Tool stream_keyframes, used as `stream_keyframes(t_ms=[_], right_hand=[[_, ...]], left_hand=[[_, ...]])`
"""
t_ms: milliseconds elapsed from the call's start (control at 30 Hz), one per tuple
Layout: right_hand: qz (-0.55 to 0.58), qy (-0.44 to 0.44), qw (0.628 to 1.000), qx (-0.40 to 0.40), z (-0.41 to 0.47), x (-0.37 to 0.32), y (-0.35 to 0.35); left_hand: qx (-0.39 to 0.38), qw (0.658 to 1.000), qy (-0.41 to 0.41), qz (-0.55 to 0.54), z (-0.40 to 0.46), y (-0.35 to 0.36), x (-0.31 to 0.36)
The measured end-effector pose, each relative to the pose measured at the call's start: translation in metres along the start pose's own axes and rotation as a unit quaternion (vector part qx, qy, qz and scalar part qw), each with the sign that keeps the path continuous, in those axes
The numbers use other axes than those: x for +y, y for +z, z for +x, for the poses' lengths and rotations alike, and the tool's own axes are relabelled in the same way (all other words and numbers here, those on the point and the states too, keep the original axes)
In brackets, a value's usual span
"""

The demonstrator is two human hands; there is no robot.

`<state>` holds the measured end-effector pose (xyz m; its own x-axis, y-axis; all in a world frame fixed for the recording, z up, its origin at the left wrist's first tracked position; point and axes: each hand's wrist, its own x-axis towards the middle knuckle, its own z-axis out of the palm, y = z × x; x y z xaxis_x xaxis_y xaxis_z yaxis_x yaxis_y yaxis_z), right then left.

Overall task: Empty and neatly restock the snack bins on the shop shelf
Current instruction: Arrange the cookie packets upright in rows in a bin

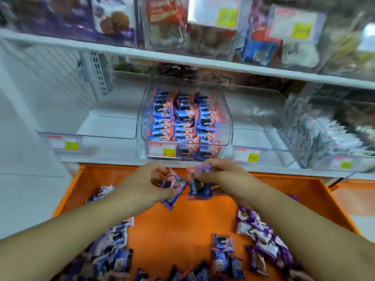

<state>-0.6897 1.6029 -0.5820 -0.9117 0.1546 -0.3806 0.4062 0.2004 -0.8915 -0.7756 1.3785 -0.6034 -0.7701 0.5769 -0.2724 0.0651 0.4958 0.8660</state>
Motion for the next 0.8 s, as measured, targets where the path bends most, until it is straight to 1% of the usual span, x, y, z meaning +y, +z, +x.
stream_keyframes(t_ms=[100, 167, 233, 300, 367, 500, 567, 667, 733, 800], right_hand=[[0.096, -0.011, 0.995, -0.001, -0.030, -0.030, 0.008], [0.179, -0.021, 0.983, -0.013, -0.046, -0.044, 0.015], [0.219, -0.041, 0.975, -0.018, -0.053, -0.049, 0.020], [0.212, -0.060, 0.975, -0.002, -0.053, -0.050, 0.019], [0.181, -0.082, 0.980, 0.026, -0.048, -0.052, 0.013], [0.074, -0.126, 0.986, 0.085, -0.033, -0.059, -0.003], [0.075, -0.142, 0.980, 0.115, -0.024, -0.062, -0.014], [0.091, -0.168, 0.966, 0.175, -0.013, -0.069, -0.039], [0.087, -0.182, 0.953, 0.228, -0.010, -0.071, -0.058], [0.104, -0.183, 0.939, 0.272, -0.006, -0.067, -0.075]], left_hand=[[0.022, 0.999, 0.028, -0.037, -0.033, -0.024, 0.028], [0.040, 0.998, 0.047, -0.032, -0.049, -0.034, 0.041], [0.070, 0.994, 0.080, -0.011, -0.056, -0.041, 0.050], [0.099, 0.988, 0.120, 0.013, -0.056, -0.046, 0.055], [0.115, 0.982, 0.142, 0.045, -0.052, -0.051, 0.058], [0.135, 0.979, 0.140, 0.069, -0.037, -0.054, 0.053], [0.151, 0.977, 0.128, 0.073, -0.026, -0.051, 0.051], [0.168, 0.977, 0.123, 0.042, -0.008, -0.044, 0.056], [0.177, 0.973, 0.139, 0.043, 0.008, -0.037, 0.066], [0.187, 0.966, 0.165, 0.070, 0.030, -0.028, 0.082]])
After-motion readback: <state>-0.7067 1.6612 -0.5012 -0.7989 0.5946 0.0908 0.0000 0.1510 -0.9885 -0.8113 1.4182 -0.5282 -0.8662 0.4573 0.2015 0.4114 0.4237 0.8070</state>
